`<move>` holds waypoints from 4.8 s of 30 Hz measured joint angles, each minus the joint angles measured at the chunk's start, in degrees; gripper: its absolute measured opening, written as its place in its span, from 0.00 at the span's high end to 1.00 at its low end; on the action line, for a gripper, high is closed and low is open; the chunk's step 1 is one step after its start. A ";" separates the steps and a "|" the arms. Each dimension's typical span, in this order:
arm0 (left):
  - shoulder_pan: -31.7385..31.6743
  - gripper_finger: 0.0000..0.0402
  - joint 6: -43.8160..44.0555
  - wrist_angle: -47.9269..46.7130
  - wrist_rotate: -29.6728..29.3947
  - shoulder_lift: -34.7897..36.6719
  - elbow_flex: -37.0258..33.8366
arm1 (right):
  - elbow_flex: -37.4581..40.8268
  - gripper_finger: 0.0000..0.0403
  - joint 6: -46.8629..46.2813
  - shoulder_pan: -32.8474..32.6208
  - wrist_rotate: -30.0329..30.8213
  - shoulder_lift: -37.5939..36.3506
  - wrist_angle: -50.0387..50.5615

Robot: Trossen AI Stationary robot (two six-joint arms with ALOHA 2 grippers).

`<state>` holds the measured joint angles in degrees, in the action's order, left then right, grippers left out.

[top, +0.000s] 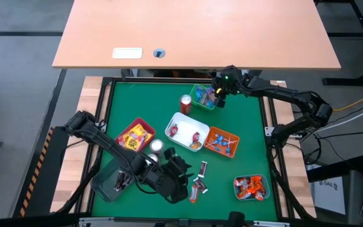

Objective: Sort candy
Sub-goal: Put the orange chocolate into the blue bin

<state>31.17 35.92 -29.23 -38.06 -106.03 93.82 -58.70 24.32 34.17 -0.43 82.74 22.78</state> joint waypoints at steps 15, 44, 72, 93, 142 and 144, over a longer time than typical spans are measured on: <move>1.39 0.68 -4.72 9.57 14.00 -13.02 0.00 | -5.41 0.65 1.17 -0.02 4.26 -0.11 12.88; -0.36 0.52 25.92 10.28 24.11 -15.59 0.00 | -21.24 0.65 1.53 -17.93 3.88 -0.84 45.31; -3.84 0.48 46.82 6.68 33.02 -20.85 0.07 | -21.24 0.65 -15.54 -40.75 3.37 -17.05 50.46; -3.84 0.72 46.43 11.75 33.89 -24.10 -0.02 | -16.52 0.65 -20.25 -53.04 3.93 -17.49 48.49; -5.95 0.98 -5.17 27.29 10.66 -22.28 -0.02 | 7.54 0.65 -39.52 -54.45 -9.73 -16.83 10.38; -6.42 0.98 -9.89 28.54 9.55 -22.28 -0.02 | 7.54 0.65 -39.57 -54.47 -9.73 -16.82 10.00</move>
<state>24.76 26.03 -0.69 -28.51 -128.31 93.80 -51.16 -15.26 -20.29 -10.15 65.91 32.78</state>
